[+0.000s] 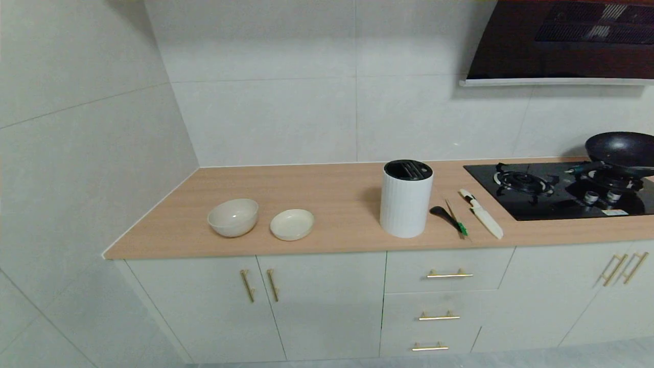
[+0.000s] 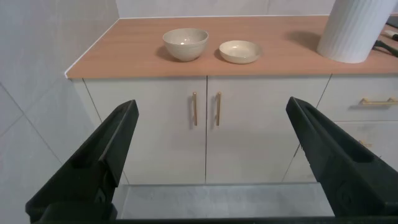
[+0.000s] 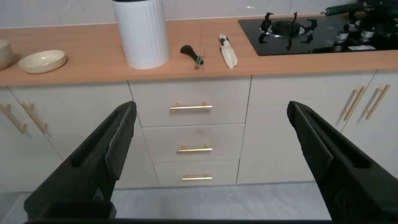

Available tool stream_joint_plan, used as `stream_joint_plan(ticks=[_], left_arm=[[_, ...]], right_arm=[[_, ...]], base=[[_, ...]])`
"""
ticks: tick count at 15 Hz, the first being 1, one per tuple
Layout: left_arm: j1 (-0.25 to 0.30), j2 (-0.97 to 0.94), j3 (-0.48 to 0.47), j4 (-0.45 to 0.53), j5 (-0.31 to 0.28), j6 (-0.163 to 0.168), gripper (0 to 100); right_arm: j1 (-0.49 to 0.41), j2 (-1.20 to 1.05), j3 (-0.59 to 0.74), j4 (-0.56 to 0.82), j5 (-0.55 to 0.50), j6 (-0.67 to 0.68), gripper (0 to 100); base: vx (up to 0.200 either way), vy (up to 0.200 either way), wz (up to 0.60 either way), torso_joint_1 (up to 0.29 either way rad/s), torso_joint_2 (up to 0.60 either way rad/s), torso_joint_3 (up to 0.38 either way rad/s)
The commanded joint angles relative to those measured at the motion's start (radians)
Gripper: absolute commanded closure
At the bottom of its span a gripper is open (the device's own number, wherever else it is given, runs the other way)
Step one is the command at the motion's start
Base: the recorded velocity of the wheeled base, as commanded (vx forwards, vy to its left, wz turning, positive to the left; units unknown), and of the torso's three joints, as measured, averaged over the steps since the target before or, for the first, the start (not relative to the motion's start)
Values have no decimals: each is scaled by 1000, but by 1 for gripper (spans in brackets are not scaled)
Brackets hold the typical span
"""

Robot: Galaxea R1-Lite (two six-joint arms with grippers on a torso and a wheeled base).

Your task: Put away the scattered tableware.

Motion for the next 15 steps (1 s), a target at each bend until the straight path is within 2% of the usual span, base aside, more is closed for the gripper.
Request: stream_joint_plan(ticks=[1,15], left_arm=[[0,0,0,0,0,0,0],[0,0,0,0,0,0,0]], right_arm=[[0,2,0,0,1,0,0],[0,0,0,0,1,-1,0]], base=[[0,200,0,-12,7,7],[0,200,0,4,1,2]])
